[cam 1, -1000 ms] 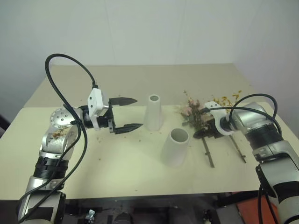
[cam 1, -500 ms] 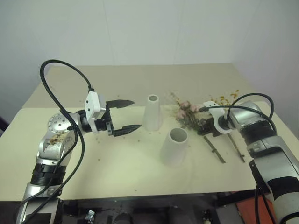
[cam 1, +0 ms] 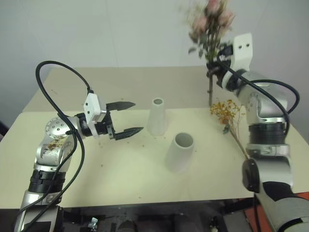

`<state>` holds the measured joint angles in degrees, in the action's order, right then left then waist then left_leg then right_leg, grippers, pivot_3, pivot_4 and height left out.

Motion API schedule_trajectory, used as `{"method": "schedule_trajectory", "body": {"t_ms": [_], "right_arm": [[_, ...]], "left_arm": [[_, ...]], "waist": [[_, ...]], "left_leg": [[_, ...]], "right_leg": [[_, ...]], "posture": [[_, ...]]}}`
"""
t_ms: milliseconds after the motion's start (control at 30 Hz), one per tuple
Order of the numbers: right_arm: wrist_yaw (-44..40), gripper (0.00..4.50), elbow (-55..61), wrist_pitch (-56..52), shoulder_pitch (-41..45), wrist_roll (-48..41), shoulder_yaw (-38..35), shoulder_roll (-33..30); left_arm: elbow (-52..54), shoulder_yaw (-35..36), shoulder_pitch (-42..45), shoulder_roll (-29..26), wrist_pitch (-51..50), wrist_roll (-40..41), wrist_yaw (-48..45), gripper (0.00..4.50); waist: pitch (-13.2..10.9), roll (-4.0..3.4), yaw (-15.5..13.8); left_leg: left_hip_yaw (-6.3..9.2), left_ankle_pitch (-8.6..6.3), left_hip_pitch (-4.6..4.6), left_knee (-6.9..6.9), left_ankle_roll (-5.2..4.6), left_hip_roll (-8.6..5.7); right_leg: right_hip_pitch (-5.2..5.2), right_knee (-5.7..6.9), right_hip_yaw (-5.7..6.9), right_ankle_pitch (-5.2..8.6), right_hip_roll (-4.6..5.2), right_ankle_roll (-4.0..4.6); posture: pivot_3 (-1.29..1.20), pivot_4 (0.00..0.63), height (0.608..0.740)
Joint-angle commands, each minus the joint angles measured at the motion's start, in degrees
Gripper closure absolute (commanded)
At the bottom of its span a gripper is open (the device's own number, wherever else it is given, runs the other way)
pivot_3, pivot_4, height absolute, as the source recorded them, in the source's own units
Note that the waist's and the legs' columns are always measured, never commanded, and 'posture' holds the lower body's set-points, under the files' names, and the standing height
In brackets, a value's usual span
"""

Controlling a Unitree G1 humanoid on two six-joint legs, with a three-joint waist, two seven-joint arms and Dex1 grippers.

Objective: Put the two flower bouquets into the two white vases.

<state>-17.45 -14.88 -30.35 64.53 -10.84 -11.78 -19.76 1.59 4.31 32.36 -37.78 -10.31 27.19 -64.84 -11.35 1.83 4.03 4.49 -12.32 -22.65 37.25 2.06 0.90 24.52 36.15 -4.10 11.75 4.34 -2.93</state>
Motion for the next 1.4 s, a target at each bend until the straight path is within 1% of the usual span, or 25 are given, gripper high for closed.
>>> {"method": "schedule_trajectory", "body": {"t_ms": [33,100,200,333,467,533,767,1033,1400], "right_arm": [[-1.64,4.29,7.64,5.17,0.0,-10.75,-6.32,4.73],[-0.61,4.29,9.28,5.22,-0.84,-14.7,-7.95,8.19],[-1.26,4.29,12.44,8.28,-4.37,-16.73,-6.66,11.87],[-3.15,4.29,17.33,9.02,-9.09,-17.88,-3.24,13.63],[-4.9,4.29,19.77,9.41,-11.82,-20.0,-1.25,14.77],[-5.61,4.29,19.66,10.61,-12.47,-19.74,-0.34,15.18],[-8.84,4.29,14.71,15.08,-10.66,-21.23,0.03,16.21],[-17.45,4.29,3.66,24.24,-10.3,-19.84,0.81,16.25],[-21.09,4.29,-7.18,30.4,-5.93,-19.98,-0.46,15.97]], "left_arm": [[1.75,1.89,0.25,-0.28,0.01,1.16,0.87,0.0],[1.71,2.21,0.42,-0.22,-0.31,1.47,1.32,0.0],[1.47,3.57,1.25,0.49,-2.41,3.02,3.56,0.0],[1.35,5.89,1.25,1.46,-5.49,6.02,5.98,0.0],[2.87,6.53,-0.15,1.35,-7.33,8.21,5.33,0.0],[3.72,5.9,-0.75,1.21,-7.85,8.01,5.48,0.0],[3.88,4.89,-1.03,0.85,-7.78,6.7,5.48,0.0],[4.6,5.62,-1.58,0.37,-7.73,6.71,5.96,0.0],[6.98,6.8,-3.8,-0.83,-8.17,7.4,7.33,0.0]], "waist": [[0.0,0.0,-0.03],[0.0,0.0,-0.03],[0.0,-0.01,-0.15],[0.0,-0.01,-0.11],[-0.01,-0.02,0.01],[-0.01,-0.02,0.18],[-0.01,-0.02,-0.02],[-0.01,-0.02,0.06],[-0.01,-0.03,0.03]], "left_leg": [[0.0,0.0,0.0,0.01,0.0,0.01],[0.03,0.0,0.0,-0.01,0.0,0.02],[0.04,0.0,0.02,-0.01,0.0,0.02],[0.06,0.0,0.04,0.01,0.0,0.01],[0.06,0.0,0.07,0.0,0.0,0.03],[0.06,0.0,0.1,0.0,0.0,0.04],[0.06,0.02,0.22,-0.01,0.01,0.04],[0.05,0.02,0.24,-0.03,0.01,0.05],[0.05,0.02,0.26,-0.13,0.01,0.06]], "right_leg": [[0.0,0.0,0.01,0.0,-0.01,0.0],[-0.01,0.0,0.02,-0.01,-0.01,0.01],[-0.04,0.01,0.04,-0.01,-0.01,0.02],[-0.06,0.03,0.05,-0.02,0.0,0.03],[-0.04,0.06,0.05,-0.02,-0.04,0.04],[-0.05,0.06,0.04,-0.02,-0.04,0.04],[-0.15,0.08,0.04,-0.04,-0.06,0.07],[-0.16,0.04,0.03,-0.04,-0.08,0.07],[-0.15,0.02,0.03,-0.04,-0.08,0.08]], "posture": [[0.0,0.15,0.74],[0.0,0.15,0.74],[0.0,0.15,0.74],[0.0,0.15,0.74],[0.0,0.15,0.74],[0.0,0.15,0.74],[0.0,0.15,0.74],[0.0,0.15,0.74],[0.0,0.15,0.74]]}}
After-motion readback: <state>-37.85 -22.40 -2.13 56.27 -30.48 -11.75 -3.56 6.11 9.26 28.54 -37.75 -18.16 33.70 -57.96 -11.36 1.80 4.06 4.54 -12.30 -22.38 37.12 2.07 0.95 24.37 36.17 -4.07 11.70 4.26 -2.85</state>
